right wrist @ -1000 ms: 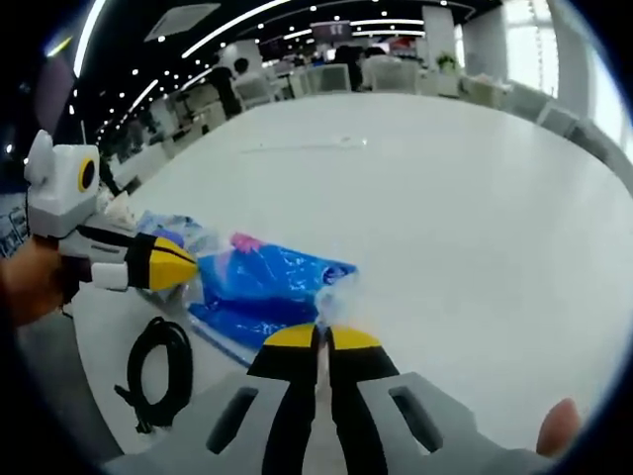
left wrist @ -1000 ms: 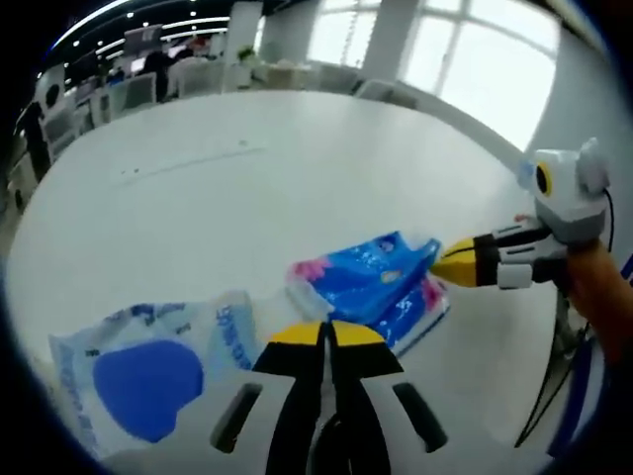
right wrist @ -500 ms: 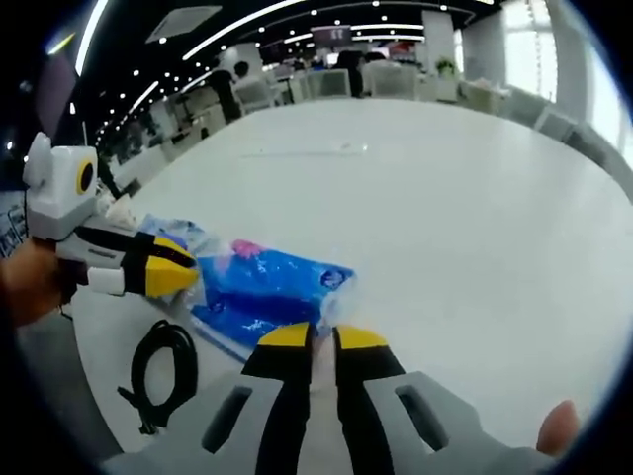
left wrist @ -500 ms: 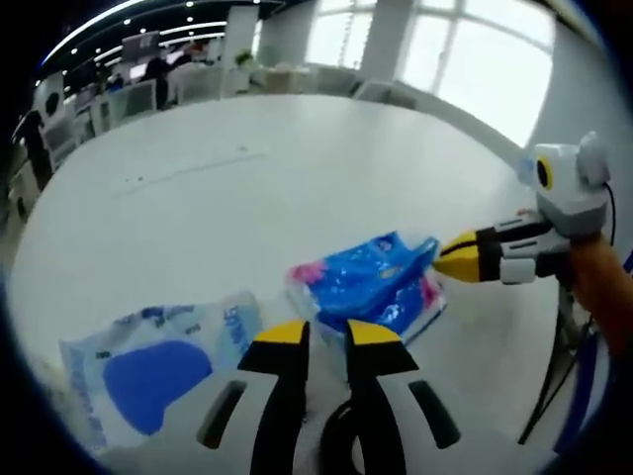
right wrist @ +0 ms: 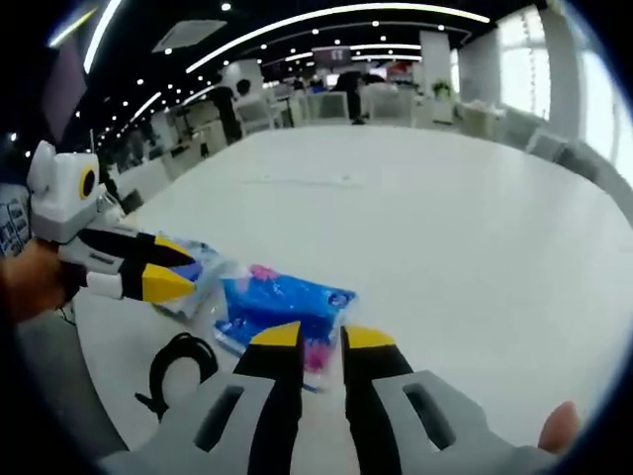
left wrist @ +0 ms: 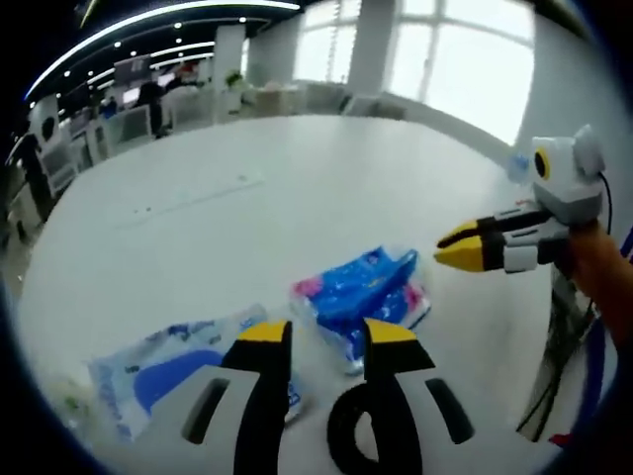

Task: Arrange the tabletop items into an orderly group along one side of the table until the central work area is clear of visible clutter.

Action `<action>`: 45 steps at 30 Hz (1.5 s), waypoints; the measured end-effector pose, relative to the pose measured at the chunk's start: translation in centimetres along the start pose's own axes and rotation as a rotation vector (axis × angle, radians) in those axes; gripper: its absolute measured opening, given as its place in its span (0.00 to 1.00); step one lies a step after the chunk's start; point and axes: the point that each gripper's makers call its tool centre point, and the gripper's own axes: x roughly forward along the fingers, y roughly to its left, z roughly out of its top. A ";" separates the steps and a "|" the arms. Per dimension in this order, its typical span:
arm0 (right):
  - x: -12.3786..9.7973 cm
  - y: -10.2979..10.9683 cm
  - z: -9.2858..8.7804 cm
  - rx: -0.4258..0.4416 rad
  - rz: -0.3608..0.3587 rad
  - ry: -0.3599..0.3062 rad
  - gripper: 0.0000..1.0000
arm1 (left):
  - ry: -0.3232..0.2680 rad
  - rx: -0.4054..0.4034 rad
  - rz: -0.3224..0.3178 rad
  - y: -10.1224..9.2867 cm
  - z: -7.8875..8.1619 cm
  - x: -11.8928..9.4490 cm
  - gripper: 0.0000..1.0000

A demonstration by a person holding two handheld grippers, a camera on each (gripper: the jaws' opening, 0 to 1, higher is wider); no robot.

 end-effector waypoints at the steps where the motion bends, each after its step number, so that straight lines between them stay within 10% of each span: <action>1: -0.4 0.3 0.1 -0.010 -0.001 -0.007 0.17 | -0.001 0.003 -0.003 -0.1 -0.1 -0.3 0.29; 24: -5.6 10.2 0.4 -0.121 0.050 -0.061 0.47 | -0.110 0.037 -0.028 1.7 -3.0 -12.2 0.52; 45: -6.0 16.4 -0.3 -0.123 0.033 -0.066 0.52 | -0.262 -0.017 0.158 16.1 -7.7 -27.5 0.56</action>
